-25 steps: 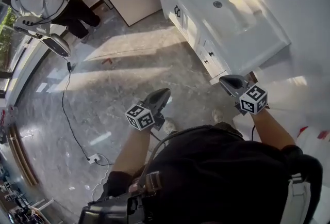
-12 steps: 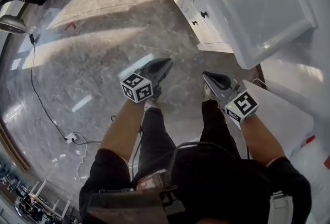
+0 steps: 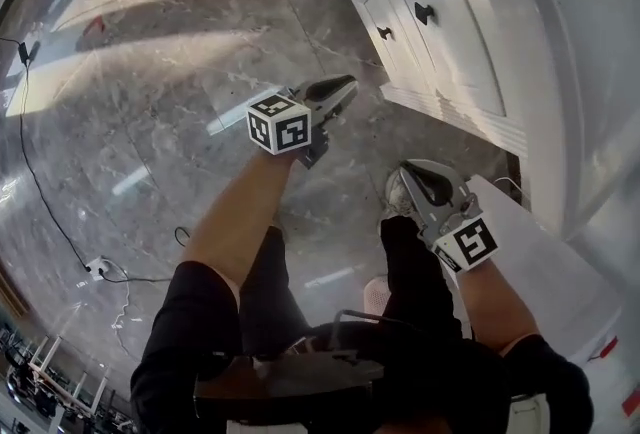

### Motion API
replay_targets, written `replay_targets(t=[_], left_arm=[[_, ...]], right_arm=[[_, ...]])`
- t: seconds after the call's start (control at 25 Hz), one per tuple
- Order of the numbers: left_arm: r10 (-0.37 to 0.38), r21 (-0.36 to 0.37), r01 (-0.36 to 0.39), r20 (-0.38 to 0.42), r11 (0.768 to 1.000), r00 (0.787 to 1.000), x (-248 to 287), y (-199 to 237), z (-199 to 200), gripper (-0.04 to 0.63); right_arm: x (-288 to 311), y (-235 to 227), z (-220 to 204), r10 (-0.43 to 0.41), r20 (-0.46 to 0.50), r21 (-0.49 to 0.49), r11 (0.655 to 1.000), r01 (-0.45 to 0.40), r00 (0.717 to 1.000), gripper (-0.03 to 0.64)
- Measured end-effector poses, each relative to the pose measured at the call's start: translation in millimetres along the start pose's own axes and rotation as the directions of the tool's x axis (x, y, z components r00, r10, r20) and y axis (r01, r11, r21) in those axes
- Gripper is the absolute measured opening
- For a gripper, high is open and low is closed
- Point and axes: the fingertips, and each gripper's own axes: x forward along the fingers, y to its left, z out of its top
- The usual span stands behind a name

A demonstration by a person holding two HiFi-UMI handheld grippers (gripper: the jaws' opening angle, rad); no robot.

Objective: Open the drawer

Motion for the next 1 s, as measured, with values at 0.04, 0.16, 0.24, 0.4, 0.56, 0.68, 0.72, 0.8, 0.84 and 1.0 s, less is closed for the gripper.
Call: replay_targets(t=[0.04,0.16,0.24,0.4,0.56,0.68,0.72,0.8,0.84,1.0], left_arm=[[-0.007,0.007,0.007,-0.009,1.0,1.0,10,11,-2,0.043],[-0.024,0.022,0.025,-0.049,0.999,0.998,35,39,-12,0.092],[-0.04,0.014,0.041,-0.057,0.999,0.998,47,56,-13,0.115],[-0.091,-0.059,0.089,-0.028,0.994,0.995,78,83,-6,0.167],[-0.123,-0.08,0.119,-0.045,0.99,0.991,109,92,-4,0.195],[-0.123,-0.08,0.117,-0.08,0.99,0.989,122,91,-6,0.195],[-0.123,-0.08,0.116,-0.079,0.99,0.989,125,92,-4,0.195],[-0.124,-0.078,0.118,-0.068,0.99,0.99,129,93,2,0.195],[-0.122,-0.077,0.117,-0.061,0.99,0.991,130,93,5,0.195],[-0.103,-0.074,0.099,-0.062,0.992,0.993,137,94,10,0.195]], right_arm=[[3,-4,-7,0.002,-0.003,-0.004,1.0,-0.002,1.0,0.002],[13,-15,-27,0.006,-0.024,-0.021,1.0,-0.006,1.0,0.002],[19,-20,-35,0.008,-0.034,-0.029,1.0,-0.009,0.999,0.002],[25,-35,-38,-0.031,-0.031,-0.024,0.999,0.03,0.999,0.002],[32,-54,-37,-0.077,-0.018,-0.022,0.997,0.076,0.997,0.002],[42,-58,-30,-0.079,0.017,-0.006,0.997,0.079,0.997,0.002],[47,-58,-26,-0.074,0.033,-0.004,0.997,0.074,0.997,0.002],[58,-56,-17,-0.06,0.061,-0.009,0.998,0.06,0.996,0.002],[61,-55,-13,-0.054,0.069,-0.013,0.998,0.055,0.996,0.002],[64,-53,-13,-0.052,0.06,-0.007,0.999,0.053,0.997,0.002]])
